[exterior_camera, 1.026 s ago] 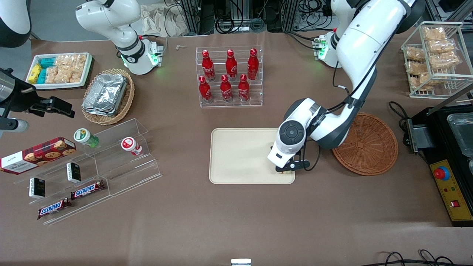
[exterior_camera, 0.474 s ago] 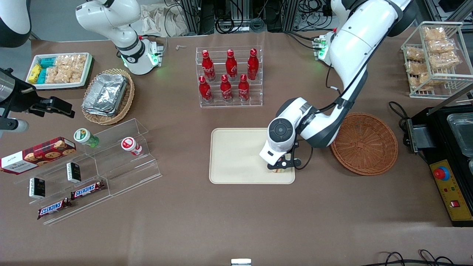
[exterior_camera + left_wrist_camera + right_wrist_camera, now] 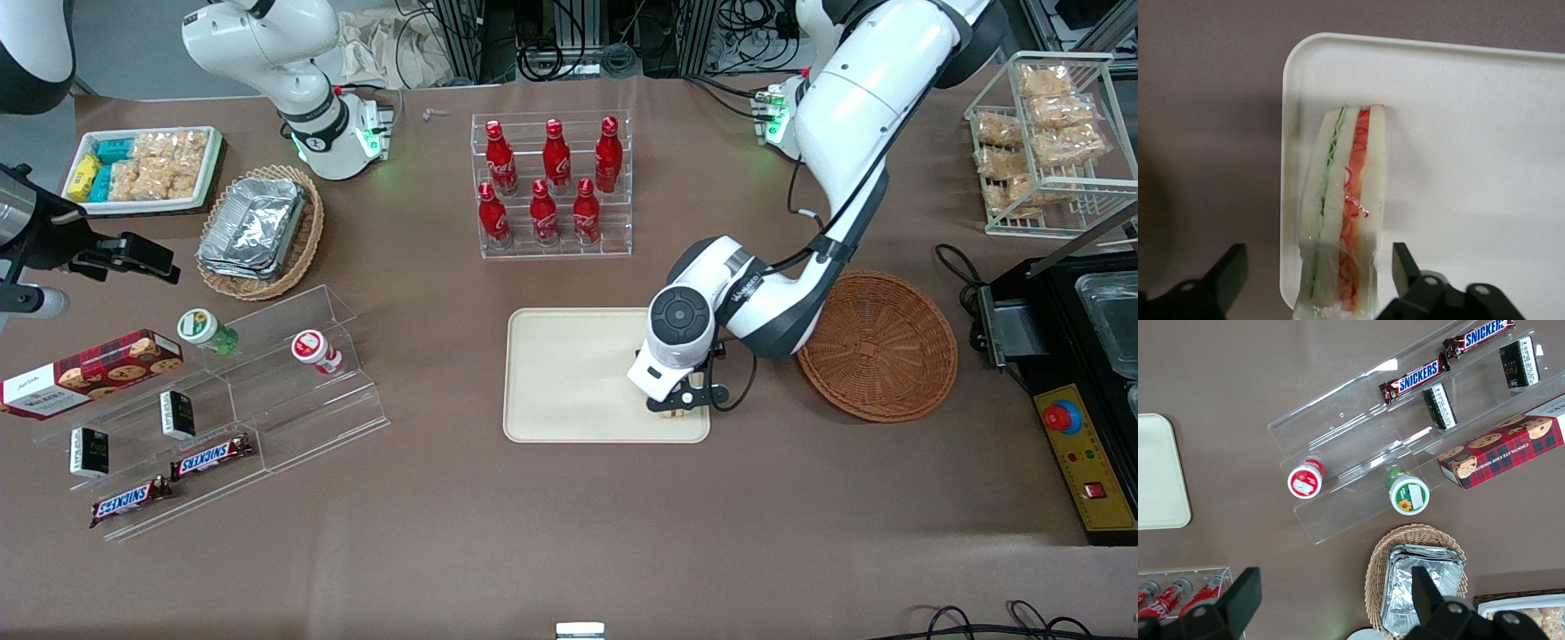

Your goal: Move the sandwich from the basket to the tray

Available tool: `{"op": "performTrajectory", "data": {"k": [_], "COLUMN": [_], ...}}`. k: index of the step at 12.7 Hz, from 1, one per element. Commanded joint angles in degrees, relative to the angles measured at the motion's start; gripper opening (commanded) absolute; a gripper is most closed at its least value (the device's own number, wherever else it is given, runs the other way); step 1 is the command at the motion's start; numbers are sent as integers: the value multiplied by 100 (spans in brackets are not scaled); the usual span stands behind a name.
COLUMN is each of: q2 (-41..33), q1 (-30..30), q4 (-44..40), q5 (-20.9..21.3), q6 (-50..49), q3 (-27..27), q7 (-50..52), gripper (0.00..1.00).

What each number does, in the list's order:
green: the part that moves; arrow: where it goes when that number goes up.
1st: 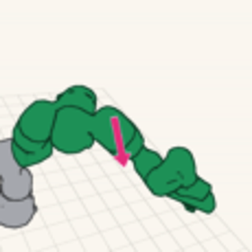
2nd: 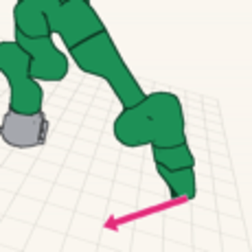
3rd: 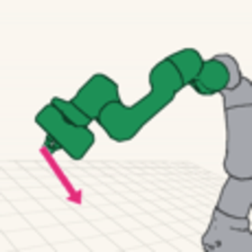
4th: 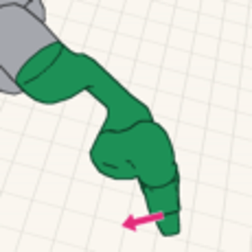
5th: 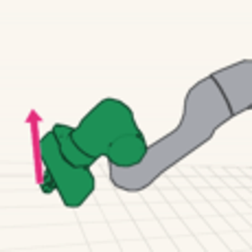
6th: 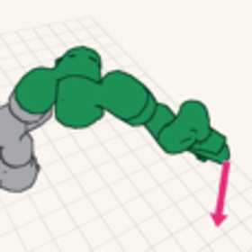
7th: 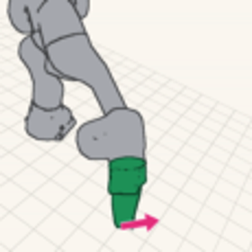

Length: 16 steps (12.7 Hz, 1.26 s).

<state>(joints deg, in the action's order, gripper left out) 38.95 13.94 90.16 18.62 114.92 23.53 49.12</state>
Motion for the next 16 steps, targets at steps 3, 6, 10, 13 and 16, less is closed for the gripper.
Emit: {"op": "performTrajectory", "data": {"k": [3,6,10,13,16], "q2": [-361,-747,-1328,-1898,-2522], "q1": [21,-93,-444,-821,-956], "q4": [-209,-682,-772,-754,-737], "q5": [292,-295,-666,-964,-1437], "q6": [-581,-1357,-1656,-2226,-2763], "q3": [38,38,38,29,-634], "q7": [63,-383,-1193,-2078,-3238], "gripper": [100,100,100,100,100]}}
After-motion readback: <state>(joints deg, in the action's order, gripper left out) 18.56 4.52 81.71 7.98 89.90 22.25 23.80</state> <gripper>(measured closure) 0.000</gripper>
